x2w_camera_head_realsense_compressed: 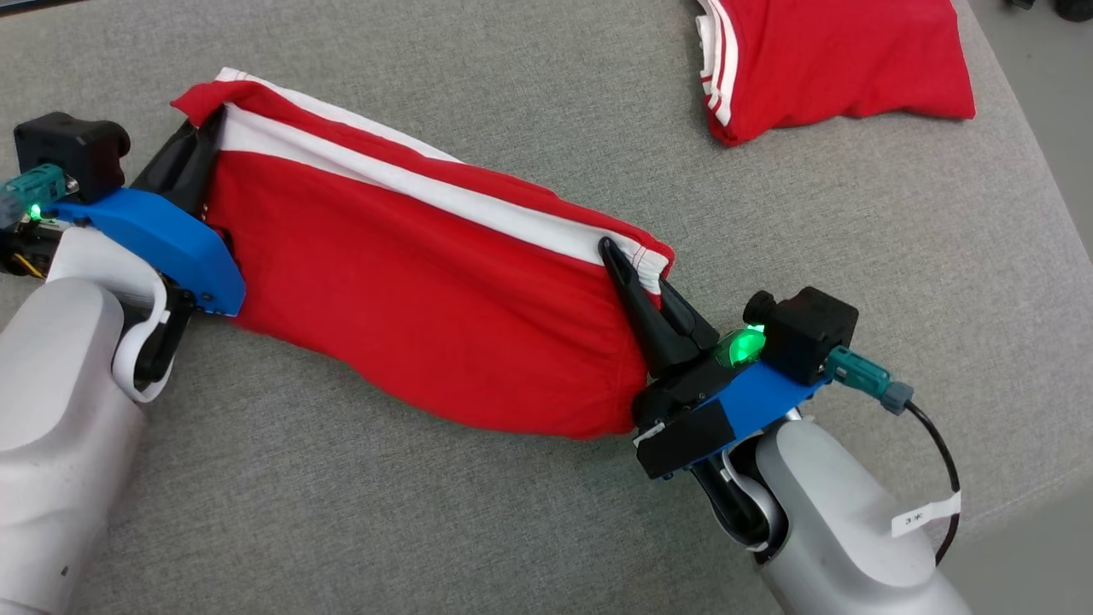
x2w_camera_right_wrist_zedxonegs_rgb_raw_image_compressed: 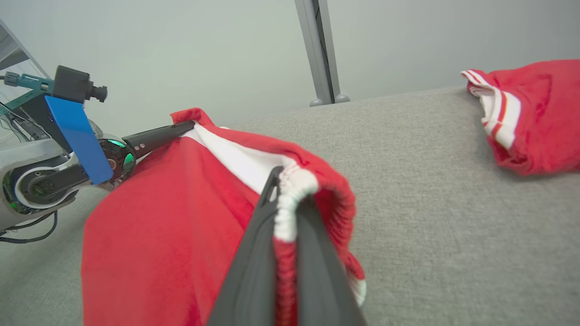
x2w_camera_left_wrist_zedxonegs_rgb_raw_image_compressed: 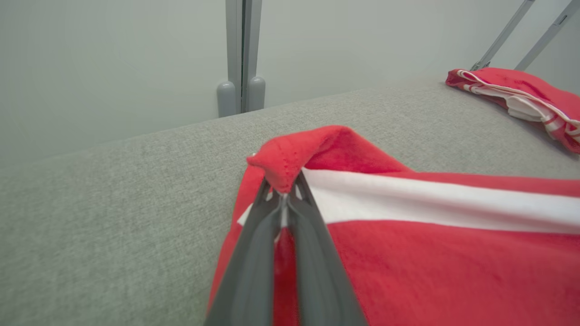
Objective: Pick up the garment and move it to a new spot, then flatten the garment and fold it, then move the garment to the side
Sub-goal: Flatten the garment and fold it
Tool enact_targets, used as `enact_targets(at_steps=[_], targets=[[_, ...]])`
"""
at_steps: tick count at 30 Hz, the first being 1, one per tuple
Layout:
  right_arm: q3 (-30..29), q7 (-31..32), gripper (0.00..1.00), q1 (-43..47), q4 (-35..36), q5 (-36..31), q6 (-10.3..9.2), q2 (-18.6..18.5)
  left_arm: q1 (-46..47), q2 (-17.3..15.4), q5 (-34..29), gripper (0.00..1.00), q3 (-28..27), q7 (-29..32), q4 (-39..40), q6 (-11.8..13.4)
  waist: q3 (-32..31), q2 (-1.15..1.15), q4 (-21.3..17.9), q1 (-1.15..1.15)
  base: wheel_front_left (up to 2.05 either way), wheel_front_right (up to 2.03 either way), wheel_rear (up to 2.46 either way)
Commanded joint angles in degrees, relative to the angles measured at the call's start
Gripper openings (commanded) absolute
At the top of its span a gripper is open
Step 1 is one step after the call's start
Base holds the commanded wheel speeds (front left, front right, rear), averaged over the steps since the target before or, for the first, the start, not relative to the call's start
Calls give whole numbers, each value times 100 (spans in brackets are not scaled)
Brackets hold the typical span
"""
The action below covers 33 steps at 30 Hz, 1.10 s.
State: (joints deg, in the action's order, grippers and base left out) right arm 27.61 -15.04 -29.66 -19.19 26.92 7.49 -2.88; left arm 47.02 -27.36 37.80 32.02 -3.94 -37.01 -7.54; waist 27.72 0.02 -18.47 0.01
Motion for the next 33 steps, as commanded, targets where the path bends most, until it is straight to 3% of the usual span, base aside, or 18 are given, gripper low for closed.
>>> enact_targets(at_steps=[1,2,3,4,5,6,20,24,33], targets=[[10,-18,0,-155,-58,73,1,-11,189,-46,71,0,58,-103,-103,13,26,-2,-10,-1,0,0,0],[10,-17,0,-190,-110,139,1,-10,246,-44,113,0,106,-160,-185,13,35,-2,-17,-1,0,0,0],[24,-17,7,-206,-172,203,1,-9,286,-35,154,0,159,-197,-276,14,38,-2,-19,-1,0,0,0],[49,-18,41,-233,-244,222,1,-9,327,-22,195,26,217,-239,-360,15,35,-2,-16,-1,0,0,0],[55,-17,79,-277,-284,239,1,-9,381,2,242,80,280,-277,-434,15,29,-2,-8,-1,0,0,0],[62,-18,100,-303,-325,250,1,-10,429,24,287,100,325,-331,-493,15,20,-2,3,-1,0,0,0],[-392,-17,100,470,-278,-437,1,-11,120,-201,916,100,611,-1087,-725,13,-579,-2,118,-1,0,0,0],[-811,-17,100,904,178,-769,1,-33,-131,-330,871,100,291,-1128,-438,13,-797,-2,129,-1,0,0,0],[-1386,-17,100,1784,1357,-1350,1,-16,-1085,-289,244,100,-457,-1129,360,115,-990,-2,198,-1,0,0,0]])
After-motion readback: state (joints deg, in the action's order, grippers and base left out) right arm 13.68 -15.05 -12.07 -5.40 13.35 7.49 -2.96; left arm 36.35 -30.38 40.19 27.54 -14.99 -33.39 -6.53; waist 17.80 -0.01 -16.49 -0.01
